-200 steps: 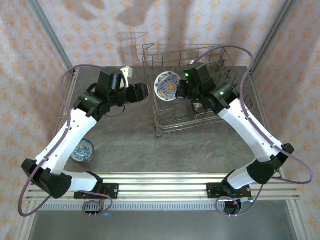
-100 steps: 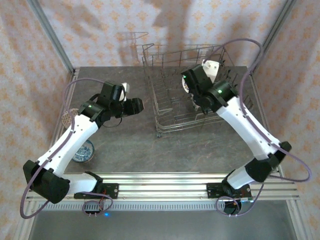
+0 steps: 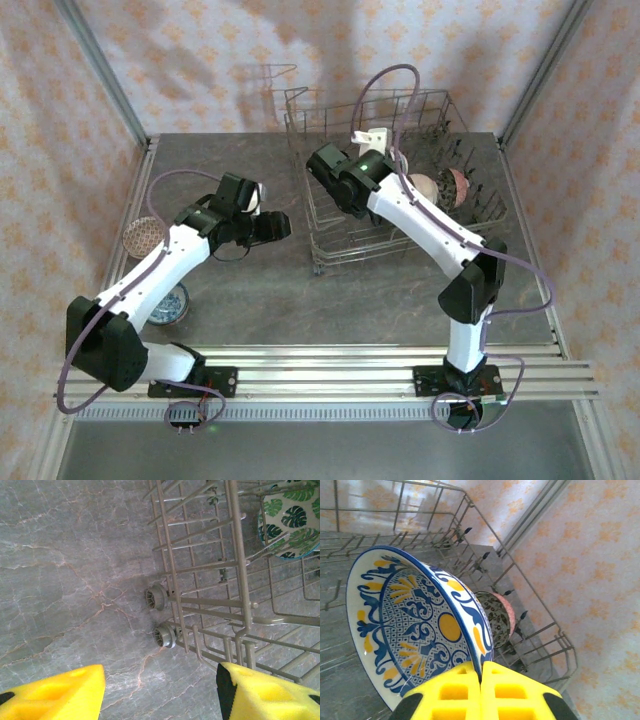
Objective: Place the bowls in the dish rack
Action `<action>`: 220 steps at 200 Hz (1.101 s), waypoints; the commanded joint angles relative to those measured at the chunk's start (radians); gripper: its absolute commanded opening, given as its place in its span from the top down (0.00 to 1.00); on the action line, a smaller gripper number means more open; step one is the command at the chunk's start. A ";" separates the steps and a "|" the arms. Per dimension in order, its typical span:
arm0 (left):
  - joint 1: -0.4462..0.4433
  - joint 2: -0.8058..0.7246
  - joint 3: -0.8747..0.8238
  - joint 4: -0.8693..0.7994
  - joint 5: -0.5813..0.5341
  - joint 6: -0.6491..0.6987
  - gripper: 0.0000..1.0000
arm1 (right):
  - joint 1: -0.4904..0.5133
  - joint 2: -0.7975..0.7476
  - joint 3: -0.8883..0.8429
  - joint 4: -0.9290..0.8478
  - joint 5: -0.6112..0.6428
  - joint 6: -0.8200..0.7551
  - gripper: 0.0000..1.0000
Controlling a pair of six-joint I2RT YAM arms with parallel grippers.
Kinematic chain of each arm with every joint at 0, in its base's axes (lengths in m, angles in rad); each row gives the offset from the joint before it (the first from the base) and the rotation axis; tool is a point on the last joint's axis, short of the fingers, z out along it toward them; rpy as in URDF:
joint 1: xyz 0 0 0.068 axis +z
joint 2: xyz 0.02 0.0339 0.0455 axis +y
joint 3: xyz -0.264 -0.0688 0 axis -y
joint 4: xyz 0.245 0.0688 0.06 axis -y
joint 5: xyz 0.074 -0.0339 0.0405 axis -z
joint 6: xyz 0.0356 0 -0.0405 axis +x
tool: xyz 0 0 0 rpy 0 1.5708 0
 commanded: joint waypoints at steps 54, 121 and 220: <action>0.019 0.033 -0.030 0.038 0.045 0.033 0.38 | 0.040 0.117 0.093 -0.220 0.141 0.161 1.00; 0.024 0.024 -0.054 0.041 0.058 0.035 0.38 | 0.039 0.179 0.080 -0.226 0.120 0.204 1.00; 0.029 0.012 -0.076 0.041 0.061 0.032 0.38 | 0.021 0.338 0.188 -0.430 0.195 0.355 1.00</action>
